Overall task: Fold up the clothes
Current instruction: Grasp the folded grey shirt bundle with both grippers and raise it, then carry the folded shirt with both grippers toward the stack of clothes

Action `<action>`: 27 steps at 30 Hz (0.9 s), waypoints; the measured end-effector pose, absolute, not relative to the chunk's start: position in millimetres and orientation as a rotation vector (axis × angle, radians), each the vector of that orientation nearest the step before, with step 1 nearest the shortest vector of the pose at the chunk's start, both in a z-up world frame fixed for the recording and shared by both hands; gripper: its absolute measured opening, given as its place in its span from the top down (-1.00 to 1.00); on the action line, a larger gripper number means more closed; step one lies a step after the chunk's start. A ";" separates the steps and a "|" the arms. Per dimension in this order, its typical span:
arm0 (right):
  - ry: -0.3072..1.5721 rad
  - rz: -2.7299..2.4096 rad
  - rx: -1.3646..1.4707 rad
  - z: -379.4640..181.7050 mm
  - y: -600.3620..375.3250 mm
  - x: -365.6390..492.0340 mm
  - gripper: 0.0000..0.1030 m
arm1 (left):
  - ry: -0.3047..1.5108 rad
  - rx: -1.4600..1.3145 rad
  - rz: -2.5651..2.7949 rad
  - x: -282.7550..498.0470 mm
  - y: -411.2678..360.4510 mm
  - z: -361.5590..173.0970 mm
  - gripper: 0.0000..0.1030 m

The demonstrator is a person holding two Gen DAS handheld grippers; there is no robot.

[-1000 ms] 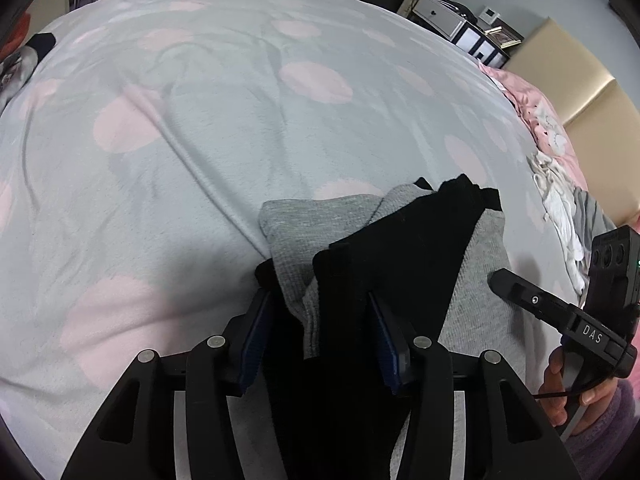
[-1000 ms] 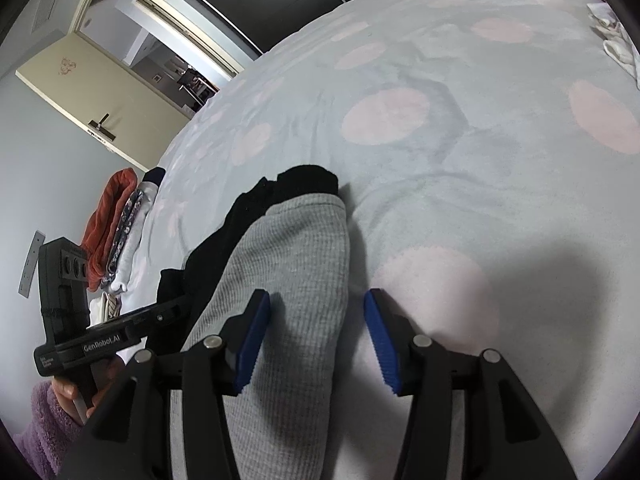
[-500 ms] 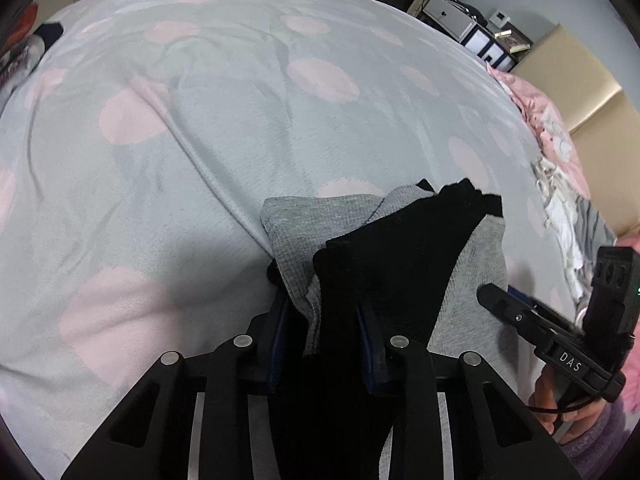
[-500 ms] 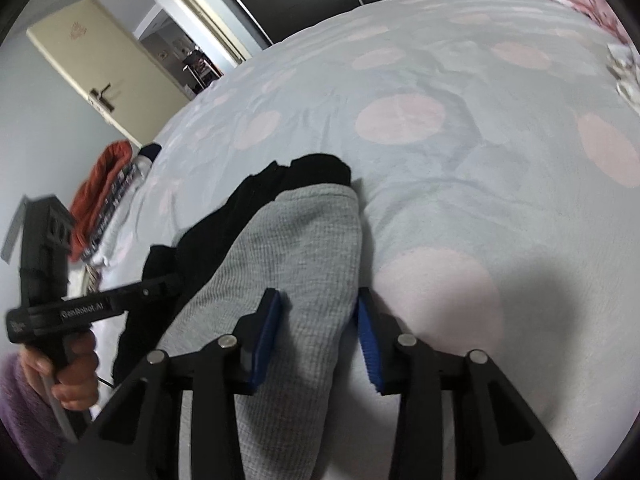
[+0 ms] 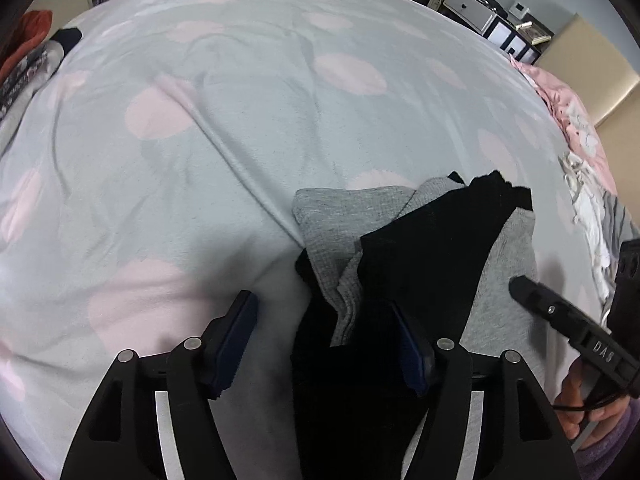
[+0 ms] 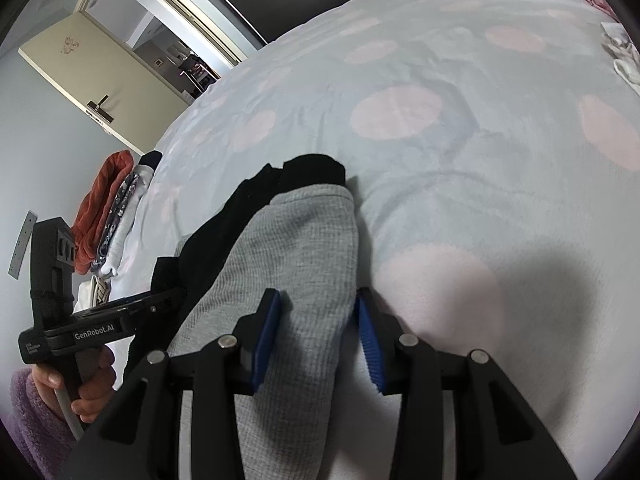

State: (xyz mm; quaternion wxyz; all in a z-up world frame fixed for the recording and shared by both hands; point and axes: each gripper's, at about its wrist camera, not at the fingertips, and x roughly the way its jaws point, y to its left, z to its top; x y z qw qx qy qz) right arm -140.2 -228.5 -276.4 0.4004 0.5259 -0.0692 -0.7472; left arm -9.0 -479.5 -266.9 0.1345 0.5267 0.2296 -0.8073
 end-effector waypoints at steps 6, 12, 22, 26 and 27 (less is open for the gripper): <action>-0.156 -1.899 1.320 -276.2 -232.2 -139.7 0.28 | 0.679 1.526 -2.378 -12.1 -471.3 -263.3 0.45; -0.159 -1.888 1.288 -273.5 -231.8 -137.9 0.74 | 0.693 1.505 -2.398 -8.8 -470.1 -262.0 0.63; -0.139 -1.979 1.150 -244.6 -228.3 -121.1 0.80 | 0.679 1.400 -2.478 -0.1 -465.1 -232.7 0.68; -0.107 -2.027 1.077 -223.6 -225.9 -105.3 0.80 | 0.655 1.344 -2.521 9.6 -457.8 -214.1 0.68; -0.096 -2.035 1.063 -219.0 -225.4 -101.6 0.80 | 0.651 1.328 -2.536 13.3 -455.7 -208.6 0.69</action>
